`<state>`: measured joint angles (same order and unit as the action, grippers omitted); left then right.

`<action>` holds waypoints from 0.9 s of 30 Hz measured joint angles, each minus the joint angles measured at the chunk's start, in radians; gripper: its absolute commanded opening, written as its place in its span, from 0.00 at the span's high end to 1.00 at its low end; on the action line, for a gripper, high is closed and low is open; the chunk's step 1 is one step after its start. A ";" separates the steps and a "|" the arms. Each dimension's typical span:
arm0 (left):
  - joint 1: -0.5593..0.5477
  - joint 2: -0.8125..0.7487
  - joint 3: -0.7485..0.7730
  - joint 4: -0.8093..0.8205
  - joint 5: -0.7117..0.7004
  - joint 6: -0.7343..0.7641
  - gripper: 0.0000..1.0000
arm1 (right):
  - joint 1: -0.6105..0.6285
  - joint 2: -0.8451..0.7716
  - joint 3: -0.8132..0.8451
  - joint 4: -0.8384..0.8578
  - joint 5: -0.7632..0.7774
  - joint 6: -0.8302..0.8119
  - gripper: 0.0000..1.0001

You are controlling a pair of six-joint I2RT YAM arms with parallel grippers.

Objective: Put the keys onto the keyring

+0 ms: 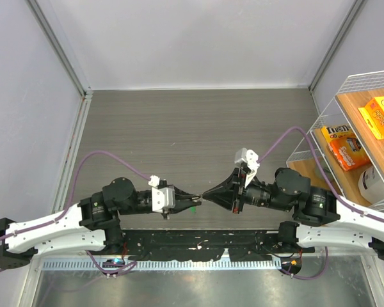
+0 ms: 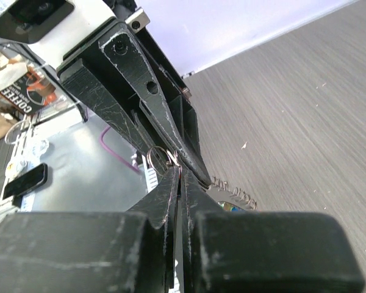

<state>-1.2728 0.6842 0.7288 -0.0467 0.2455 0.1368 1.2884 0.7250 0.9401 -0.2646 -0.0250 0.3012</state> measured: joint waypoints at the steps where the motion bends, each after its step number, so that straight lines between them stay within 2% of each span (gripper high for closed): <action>1: 0.000 0.002 -0.001 0.010 -0.007 -0.004 1.00 | 0.000 -0.006 -0.010 0.016 0.006 0.000 0.94; 16: 0.001 0.045 -0.022 0.180 -0.125 -0.106 1.00 | 0.007 -0.063 -0.132 0.297 0.117 -0.067 0.94; 27: 0.000 0.053 -0.053 0.290 -0.183 -0.165 1.00 | 0.056 -0.067 -0.289 0.640 0.208 -0.232 0.94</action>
<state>-1.2724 0.7376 0.6762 0.2436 0.0620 -0.0284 1.3449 0.6582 0.6514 0.3756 0.1829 0.0692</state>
